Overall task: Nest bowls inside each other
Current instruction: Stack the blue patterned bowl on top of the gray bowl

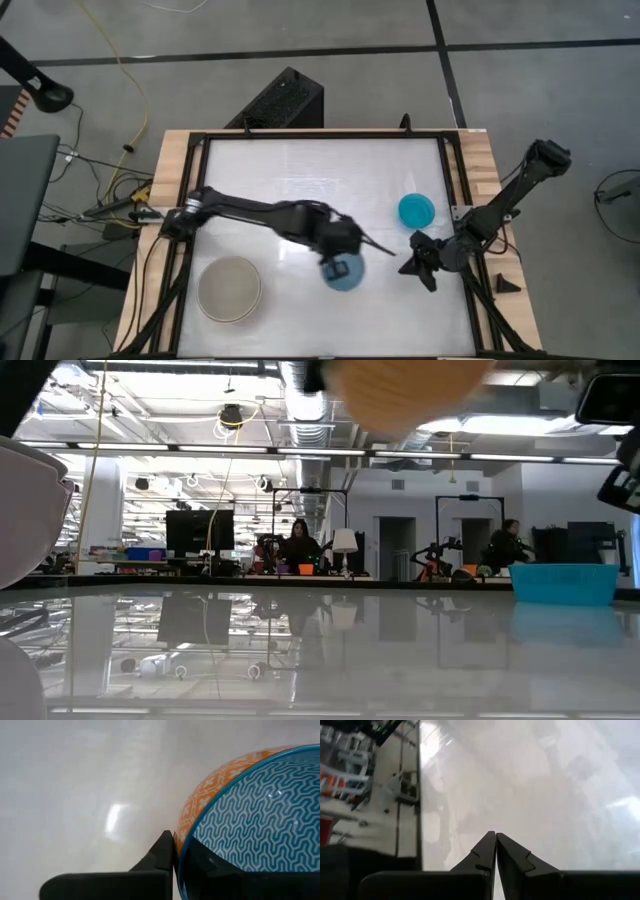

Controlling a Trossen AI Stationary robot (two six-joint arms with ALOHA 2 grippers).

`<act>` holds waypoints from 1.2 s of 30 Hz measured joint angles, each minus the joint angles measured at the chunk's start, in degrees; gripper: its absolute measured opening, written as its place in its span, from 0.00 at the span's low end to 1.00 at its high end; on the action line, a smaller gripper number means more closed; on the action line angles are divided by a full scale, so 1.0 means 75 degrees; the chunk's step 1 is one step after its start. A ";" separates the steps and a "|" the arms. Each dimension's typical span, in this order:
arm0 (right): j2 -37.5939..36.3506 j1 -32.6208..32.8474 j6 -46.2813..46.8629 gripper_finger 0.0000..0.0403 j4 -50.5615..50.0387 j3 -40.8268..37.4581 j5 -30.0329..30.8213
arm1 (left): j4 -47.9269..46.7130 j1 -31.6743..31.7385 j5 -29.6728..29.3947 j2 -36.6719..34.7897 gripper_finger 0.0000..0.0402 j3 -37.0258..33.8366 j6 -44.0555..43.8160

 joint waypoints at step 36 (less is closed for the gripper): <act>0.1351 -0.1946 -0.1451 0.12 0.2576 0.0002 -0.0097 | 0.0467 -0.3421 0.0932 -0.6987 0.00 -0.9212 -0.7870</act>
